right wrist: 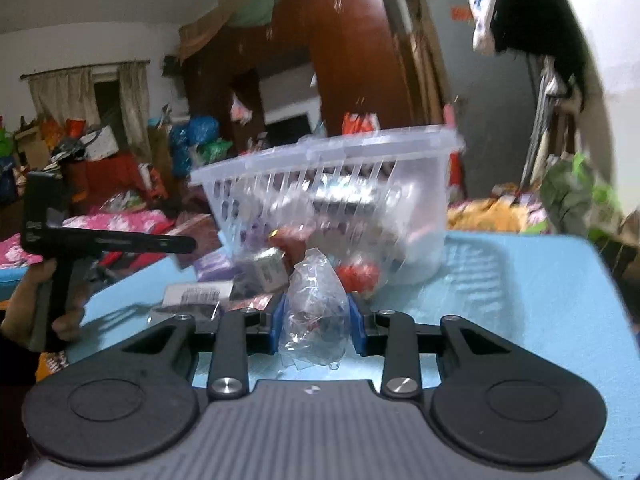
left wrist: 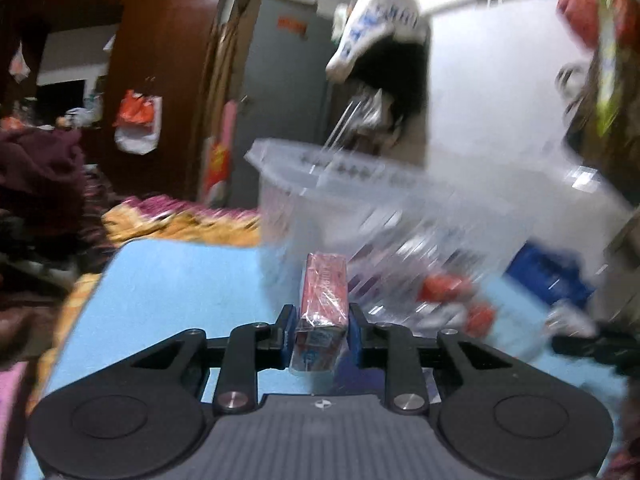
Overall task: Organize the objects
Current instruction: 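Grasp a small red box with the left tool while the right grasps a clear plastic bag, then carry both items over the white basket and release them inside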
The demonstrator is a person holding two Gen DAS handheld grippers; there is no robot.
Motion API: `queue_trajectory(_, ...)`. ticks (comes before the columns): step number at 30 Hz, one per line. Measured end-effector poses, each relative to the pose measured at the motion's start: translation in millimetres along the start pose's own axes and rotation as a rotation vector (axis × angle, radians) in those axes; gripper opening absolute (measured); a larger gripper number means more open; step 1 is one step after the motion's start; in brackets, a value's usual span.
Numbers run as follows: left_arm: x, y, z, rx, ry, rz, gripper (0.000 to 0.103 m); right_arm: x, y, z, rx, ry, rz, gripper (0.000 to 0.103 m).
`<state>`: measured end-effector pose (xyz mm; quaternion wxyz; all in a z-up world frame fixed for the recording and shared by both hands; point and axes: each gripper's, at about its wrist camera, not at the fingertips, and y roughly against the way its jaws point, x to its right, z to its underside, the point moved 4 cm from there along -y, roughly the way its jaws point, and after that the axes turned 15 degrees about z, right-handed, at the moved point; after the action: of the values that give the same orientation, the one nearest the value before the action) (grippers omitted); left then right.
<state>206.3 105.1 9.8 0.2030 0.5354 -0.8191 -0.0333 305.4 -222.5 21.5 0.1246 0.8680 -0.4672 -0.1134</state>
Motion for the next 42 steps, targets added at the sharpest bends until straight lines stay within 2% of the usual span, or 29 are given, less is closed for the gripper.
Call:
queue_trajectory(5,-4.7,11.3,2.7,0.070,0.049,0.139,0.030,0.2,2.9,-1.3,0.041,-0.003,0.047,0.036)
queue_trajectory(12,12.2,12.9,8.2,0.100,-0.045,0.151,0.030,-0.3,3.9,-2.0,0.066,-0.002,0.056,0.036)
queue_trajectory(16,19.0,31.9,2.1,0.180,-0.037,0.143,0.030,0.7,12.1,-7.7,0.096,-0.040,0.057,0.036)
queue_trajectory(18,36.2,41.6,-11.6,0.222,-0.081,0.117,0.030,-6.0,23.4,-26.6,0.131,-0.070,-0.023,0.036)
queue_trajectory(19,44.3,43.8,-21.4,0.237,-0.094,0.117,0.030,-12.3,29.4,-40.8,0.163,-0.054,-0.027,0.036)
queue_trajectory(23,68.1,30.1,-79.0,0.248,-0.129,0.109,0.030,-45.2,26.6,-111.9,0.262,0.101,0.075,0.036)
queue_trajectory(26,65.7,1.4,-110.4,0.206,-0.077,0.074,0.030,-53.4,-12.7,-151.5,0.196,0.161,0.144,0.036)
queue_trajectory(30,57.2,-22.4,-123.4,0.197,-0.062,-0.002,0.033,-56.4,-58.2,-164.5,0.143,0.237,0.201,0.037)
queue_trajectory(31,52.5,-28.4,-124.6,0.188,-0.055,-0.025,0.048,-56.1,-65.2,-163.4,0.122,0.242,0.210,0.046)
queue_trajectory(32,48.4,-37.5,-126.1,0.160,-0.049,-0.045,0.070,-56.3,-73.2,-161.9,0.093,0.244,0.219,0.056)
queue_trajectory(33,44.8,-46.8,-127.4,0.129,-0.046,-0.059,0.073,-55.8,-79.8,-161.6,0.082,0.244,0.246,0.077)
queue_trajectory(34,43.0,-50.3,-127.0,0.123,-0.046,-0.074,0.073,-55.0,-77.8,-160.0,0.107,0.249,0.275,0.088)
queue_trajectory(36,44.8,-44.9,-125.0,0.121,-0.066,-0.076,0.073,-53.9,-67.9,-157.9,0.135,0.253,0.308,0.092)
queue_trajectory(37,49.6,-35.7,-123.1,0.141,-0.080,-0.056,0.073,-52.9,-58.3,-156.2,0.134,0.233,0.290,0.097)
queue_trajectory(38,53.3,-24.5,-118.5,0.159,-0.082,-0.035,0.073,-51.4,-47.4,-153.3,0.138,0.203,0.259,0.101)
queue_trajectory(40,60.4,-3.1,-103.9,0.161,-0.091,0.003,0.075,-47.3,-20.8,-143.3,0.157,0.142,0.173,0.103)
queue_trajectory(42,66.5,10.1,-79.8,0.106,-0.114,0.009,0.078,-45.6,1.2,-127.4,0.180,0.130,0.103,0.103)
